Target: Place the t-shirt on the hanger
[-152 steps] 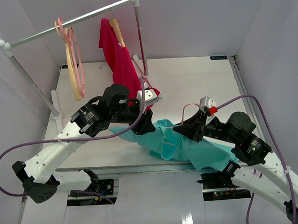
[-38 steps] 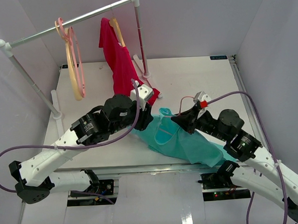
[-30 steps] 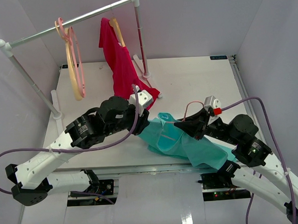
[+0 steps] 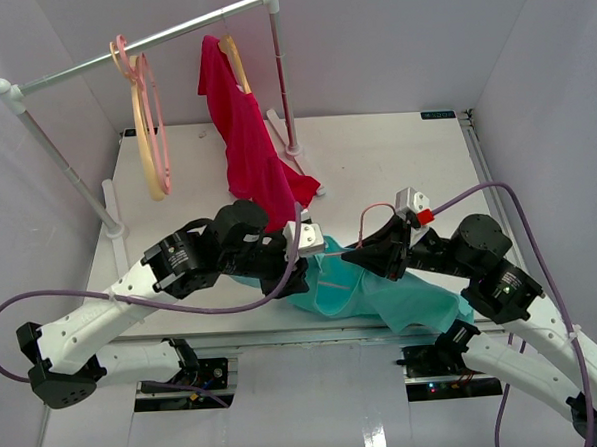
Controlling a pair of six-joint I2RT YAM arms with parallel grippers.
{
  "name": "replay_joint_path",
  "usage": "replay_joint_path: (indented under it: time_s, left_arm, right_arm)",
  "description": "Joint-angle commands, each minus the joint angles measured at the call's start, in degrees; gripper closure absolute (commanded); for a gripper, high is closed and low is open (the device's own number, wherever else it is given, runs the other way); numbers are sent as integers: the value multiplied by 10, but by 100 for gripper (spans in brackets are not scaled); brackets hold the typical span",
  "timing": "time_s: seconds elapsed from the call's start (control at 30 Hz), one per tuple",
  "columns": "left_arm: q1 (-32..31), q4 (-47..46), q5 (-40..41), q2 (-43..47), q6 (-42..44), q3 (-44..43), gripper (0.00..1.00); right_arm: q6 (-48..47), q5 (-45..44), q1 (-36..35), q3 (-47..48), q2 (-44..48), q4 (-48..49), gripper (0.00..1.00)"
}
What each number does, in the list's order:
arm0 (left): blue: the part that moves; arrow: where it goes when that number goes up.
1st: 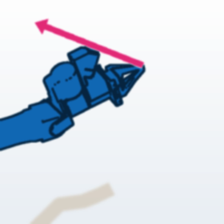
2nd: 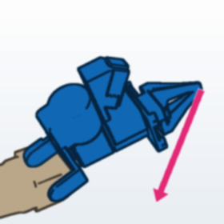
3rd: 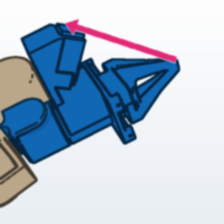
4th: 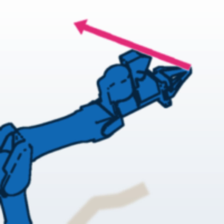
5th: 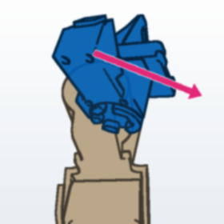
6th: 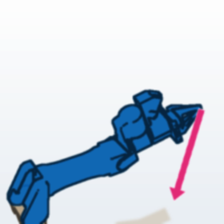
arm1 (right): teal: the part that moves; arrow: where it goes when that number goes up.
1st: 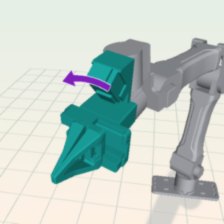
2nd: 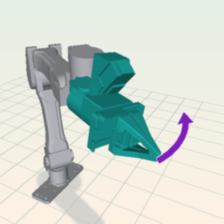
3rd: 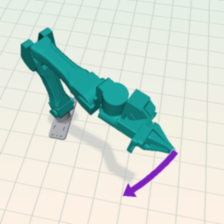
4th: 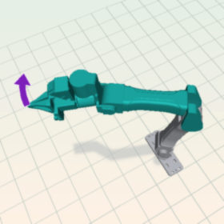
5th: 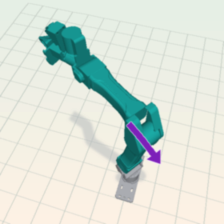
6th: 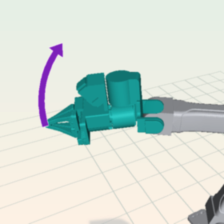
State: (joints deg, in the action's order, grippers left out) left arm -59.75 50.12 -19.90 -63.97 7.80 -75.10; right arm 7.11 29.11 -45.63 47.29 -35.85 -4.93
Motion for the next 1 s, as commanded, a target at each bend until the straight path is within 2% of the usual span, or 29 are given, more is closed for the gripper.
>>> replay_joint_path:
  time_s: [0.0, 0.07, 0.3, 0.43, 0.47, 0.5, 0.57, 0.6, 0.63, 0.73, 0.87, 0.97]
  left_arm:
    - [1, -28, -4, 11, 7, 4, 93]
    - [1, -41, 10, 29, 0, 9, 100]
    - [1, -58, 89, 97, -16, 41, 100]
    - [1, -57, 107, 119, -16, 50, 100]
    - [1, -55, 111, 121, -17, 48, 97]
    - [1, -52, 115, 120, -19, 45, 89]
    - [1, -41, 118, 117, -22, 34, 60]
    - [1, -35, 113, 116, -21, 26, 49]
    - [1, -27, 95, 113, -14, 13, 44]
    - [1, -11, 30, 111, 13, -9, 38]
    - [1, 5, -142, 119, 80, 2, 37]
    - [1, 15, -157, 109, 104, 12, 37]
  right_arm:
    - [12, 42, -3, 22, 1, 43, 92]
    - [8, 32, -3, 11, 6, 42, 92]
    - [-9, -56, -3, -20, 33, 23, 92]
    - [-19, -50, -3, -20, 38, 11, 92]
    - [-20, -43, -3, -16, 37, 7, 92]
    - [-22, -39, -3, -12, 36, 2, 92]
    - [-26, -37, -3, -3, 34, -10, 92]
    - [-28, -35, -3, 0, 35, -14, 92]
    - [-31, -30, -3, 2, 36, -18, 92]
    - [-51, 11, -3, 4, 38, -32, 92]
    - [-68, 53, -3, -9, 51, -38, 92]
    - [-68, 67, -3, -23, 62, -28, 92]
